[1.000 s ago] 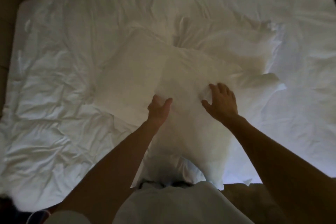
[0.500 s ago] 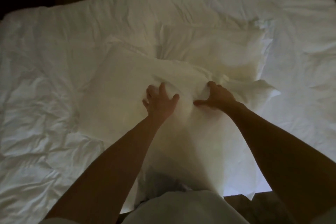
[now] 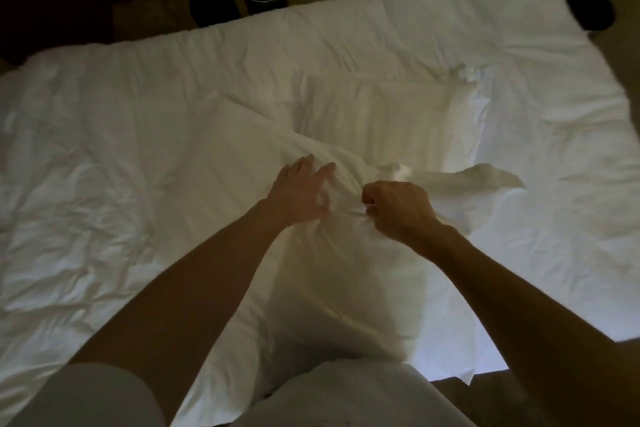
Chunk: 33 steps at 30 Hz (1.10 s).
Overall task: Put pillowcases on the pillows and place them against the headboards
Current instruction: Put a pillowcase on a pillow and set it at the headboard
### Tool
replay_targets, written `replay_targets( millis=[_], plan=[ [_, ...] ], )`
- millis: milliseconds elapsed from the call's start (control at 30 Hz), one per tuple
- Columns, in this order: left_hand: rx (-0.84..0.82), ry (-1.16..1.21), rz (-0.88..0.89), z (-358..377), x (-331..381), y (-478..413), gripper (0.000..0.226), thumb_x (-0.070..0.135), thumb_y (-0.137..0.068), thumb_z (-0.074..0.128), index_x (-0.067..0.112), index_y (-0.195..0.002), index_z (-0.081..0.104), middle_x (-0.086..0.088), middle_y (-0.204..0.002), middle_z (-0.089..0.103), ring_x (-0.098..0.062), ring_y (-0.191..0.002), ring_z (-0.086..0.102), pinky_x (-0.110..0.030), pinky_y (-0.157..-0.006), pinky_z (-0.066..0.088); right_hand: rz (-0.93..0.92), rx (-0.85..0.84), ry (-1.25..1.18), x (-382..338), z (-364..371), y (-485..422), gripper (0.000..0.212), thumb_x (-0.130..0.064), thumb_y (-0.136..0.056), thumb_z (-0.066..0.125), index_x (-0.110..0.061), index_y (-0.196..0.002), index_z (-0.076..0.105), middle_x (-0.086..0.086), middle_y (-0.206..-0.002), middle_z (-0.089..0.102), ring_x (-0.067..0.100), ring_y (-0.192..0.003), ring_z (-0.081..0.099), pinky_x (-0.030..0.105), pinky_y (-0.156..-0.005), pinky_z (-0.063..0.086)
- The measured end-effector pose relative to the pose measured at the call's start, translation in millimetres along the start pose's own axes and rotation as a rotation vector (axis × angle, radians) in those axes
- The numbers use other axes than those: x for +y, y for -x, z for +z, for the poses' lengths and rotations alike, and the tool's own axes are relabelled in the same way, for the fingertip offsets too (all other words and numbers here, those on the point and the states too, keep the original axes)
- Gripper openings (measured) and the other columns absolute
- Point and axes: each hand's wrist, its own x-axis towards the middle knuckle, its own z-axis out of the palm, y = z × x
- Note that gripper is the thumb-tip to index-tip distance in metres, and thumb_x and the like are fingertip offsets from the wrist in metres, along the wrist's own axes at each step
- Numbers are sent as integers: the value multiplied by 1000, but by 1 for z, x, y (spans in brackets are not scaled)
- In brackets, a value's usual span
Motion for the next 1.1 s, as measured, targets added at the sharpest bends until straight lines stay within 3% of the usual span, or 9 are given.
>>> replay_targets(
  millis=[133, 267, 500, 600, 700, 800, 867, 967, 1100],
  plan=[
    [-37, -178, 141, -22, 2, 18, 94, 58, -82, 65, 30, -155, 13, -16, -160, 18, -32, -147, 21, -50, -120, 18, -70, 18, 20, -23, -9, 42, 6, -23, -93, 61, -24, -98, 64, -5, -94, 67, 18, -76, 64, 34, -64, 53],
    [-35, -222, 182, -31, 10, 51, 79, 56, -82, 64, 33, -149, 28, -5, -148, 42, -26, -136, 40, -50, -119, 15, -88, 34, 70, -47, -10, 81, 10, -19, -92, 61, -22, -101, 65, -3, -96, 68, 21, -82, 67, 30, -61, 44],
    [208, -296, 290, -15, 21, 122, 33, 42, -98, 49, 30, -126, 58, -1, -115, 68, -21, -108, 63, -39, -111, 25, -80, 52, 119, -86, -3, 149, 7, -18, -91, 63, -24, -95, 65, -6, -95, 68, 16, -82, 65, 26, -61, 36],
    [330, -298, 341, -5, 17, 153, 15, 25, -94, 55, 26, -105, 65, 1, -94, 73, -22, -88, 67, -33, -98, 38, -91, 82, 151, -107, 2, 176, 10, -15, -93, 60, -23, -95, 66, -5, -95, 69, 15, -82, 66, 26, -61, 36],
    [443, -256, 338, 4, 12, 190, 13, 13, -78, 69, 25, -84, 66, 3, -69, 68, -22, -64, 63, -30, -78, 44, -93, 100, 200, -130, 2, 196, 16, -10, -92, 55, -21, -97, 66, -2, -94, 69, 18, -80, 66, 29, -61, 45],
    [555, -283, 340, 17, 7, 222, 14, 20, -73, 75, 26, -84, 68, 4, -60, 66, -17, -52, 62, -27, -71, 46, -99, 306, 257, -150, -4, 205, 16, -17, -89, 60, -20, -105, 65, 1, -97, 68, 20, -84, 61, 35, -72, 53],
    [580, -292, 317, 27, 5, 239, 13, 25, -77, 72, 26, -89, 68, 3, -62, 68, -18, -54, 64, -30, -72, 46, -92, 428, 299, -163, -9, 206, 34, -20, -84, 67, -17, -117, 60, 6, -107, 66, 23, -93, 61, 39, -81, 53],
    [608, -235, 293, 38, 3, 262, 11, 27, -78, 68, 26, -90, 68, 3, -64, 68, -18, -58, 64, -32, -73, 47, -9, 316, 331, -177, -19, 206, 54, -29, -83, 70, -14, -130, 48, 7, -109, 64, 24, -92, 61, 39, -85, 50],
    [609, -143, 259, 44, 4, 282, 9, 29, -78, 65, 25, -86, 68, 2, -64, 68, -19, -60, 66, -31, -70, 47, 62, -3, 309, -193, -15, 209, 24, -27, -90, 63, -15, -110, 56, -1, -82, 59, 18, -71, 61, 32, -70, 51]
  ],
)
